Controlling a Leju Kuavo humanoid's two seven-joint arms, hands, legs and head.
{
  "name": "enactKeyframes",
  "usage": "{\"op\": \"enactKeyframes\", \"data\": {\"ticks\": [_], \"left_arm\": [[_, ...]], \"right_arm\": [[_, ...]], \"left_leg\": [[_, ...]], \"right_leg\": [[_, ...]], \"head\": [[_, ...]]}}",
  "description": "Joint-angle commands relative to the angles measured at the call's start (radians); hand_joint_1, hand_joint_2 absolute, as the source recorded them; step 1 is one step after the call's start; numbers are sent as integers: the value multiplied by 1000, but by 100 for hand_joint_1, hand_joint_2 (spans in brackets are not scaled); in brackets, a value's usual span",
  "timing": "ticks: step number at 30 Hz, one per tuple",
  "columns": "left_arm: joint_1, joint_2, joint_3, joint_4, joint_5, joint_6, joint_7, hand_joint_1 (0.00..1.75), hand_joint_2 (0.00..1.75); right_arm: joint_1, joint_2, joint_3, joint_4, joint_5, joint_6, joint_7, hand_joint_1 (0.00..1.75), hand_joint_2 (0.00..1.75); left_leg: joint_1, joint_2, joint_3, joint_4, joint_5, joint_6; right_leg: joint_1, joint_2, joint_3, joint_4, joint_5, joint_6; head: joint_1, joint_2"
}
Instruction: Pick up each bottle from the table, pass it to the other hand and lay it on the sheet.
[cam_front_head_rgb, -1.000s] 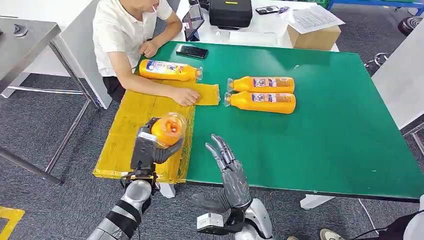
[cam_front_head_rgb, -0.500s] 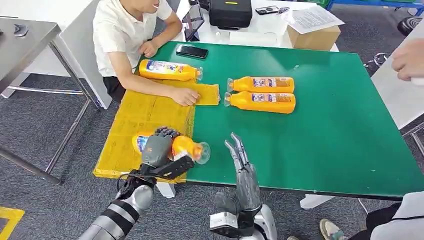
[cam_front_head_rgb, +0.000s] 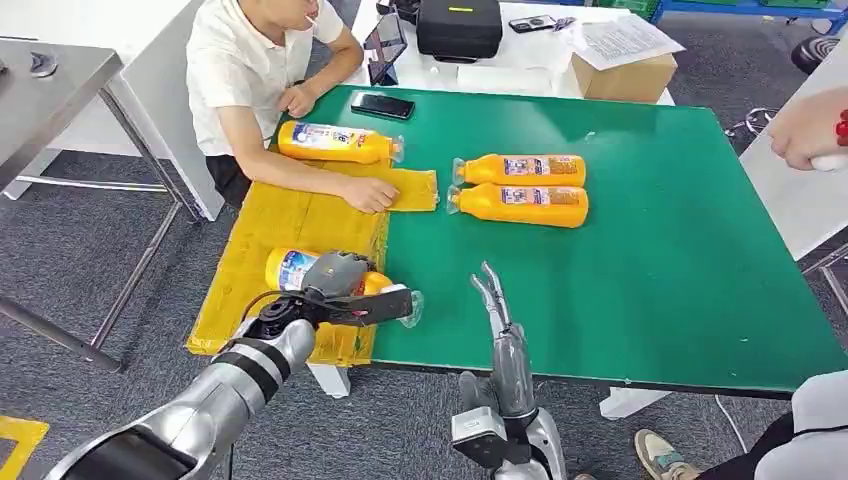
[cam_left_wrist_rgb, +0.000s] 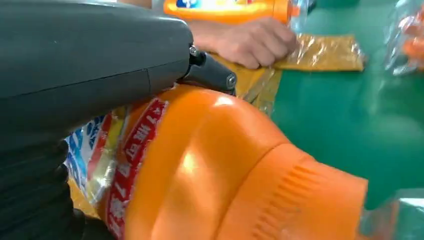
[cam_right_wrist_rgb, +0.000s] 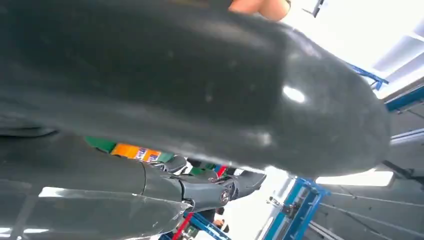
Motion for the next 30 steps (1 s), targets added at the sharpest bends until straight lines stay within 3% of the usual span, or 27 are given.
{"op": "enactKeyframes", "data": {"ticks": [1, 12, 13, 14, 22, 27, 28, 30], "left_arm": [[-46, -2, 42, 205, 61, -110, -9, 0, 175], [-45, -2, 42, 206, 61, -111, -9, 0, 175], [-35, 5, 102, 204, 175, -253, -83, 0, 175], [-29, 9, 112, 189, 222, -273, -111, 0, 175], [-28, 3, 110, 181, 225, -265, -115, 0, 175], [8, -17, 95, 74, 294, -221, -221, 0, 175], [46, -18, 98, -8, 366, -248, -318, 0, 175], [80, -9, 111, -65, 444, -321, -347, 0, 175]], "right_arm": [[-43, -1, -42, 70, -13, 25, -14, 0, 0], [-43, -1, -42, 71, -13, 25, -14, 0, 0], [-66, -9, -14, 112, -45, 13, -23, 0, 0], [-89, -21, 21, 141, -87, -14, -23, 0, 0], [-88, -25, 26, 141, -92, -19, -23, 0, 0], [-79, -40, 33, 144, -98, -40, -23, 0, 0], [-80, -42, 37, 141, -105, -37, -23, 0, 0], [-89, -43, 44, 149, -115, -36, -23, 0, 0]], "left_leg": [[0, 2, 3, -1, 0, -1], [0, 3, 3, -1, 0, -1], [0, 5, 4, -1, 0, -1], [0, 5, 4, -1, 0, -2], [0, 2, 5, -2, 0, -2], [0, 2, 6, -4, 0, -3], [0, 1, 6, -4, 1, -3], [0, 1, 5, -3, 0, -2]], "right_leg": [[0, 3, 1, 0, 0, -1], [0, 3, 1, 0, 0, -1], [0, 3, 2, 0, 0, -2], [0, 3, 2, 0, 0, -2], [0, 3, 4, 1, 0, -2], [0, 3, 5, 0, 0, -3], [0, 2, 5, 0, 0, -3], [0, 2, 4, 0, 0, -2]], "head": [[0, 0], [0, 0], [0, 0], [0, 0], [0, 0], [0, 0], [0, 0], [0, 0]]}}
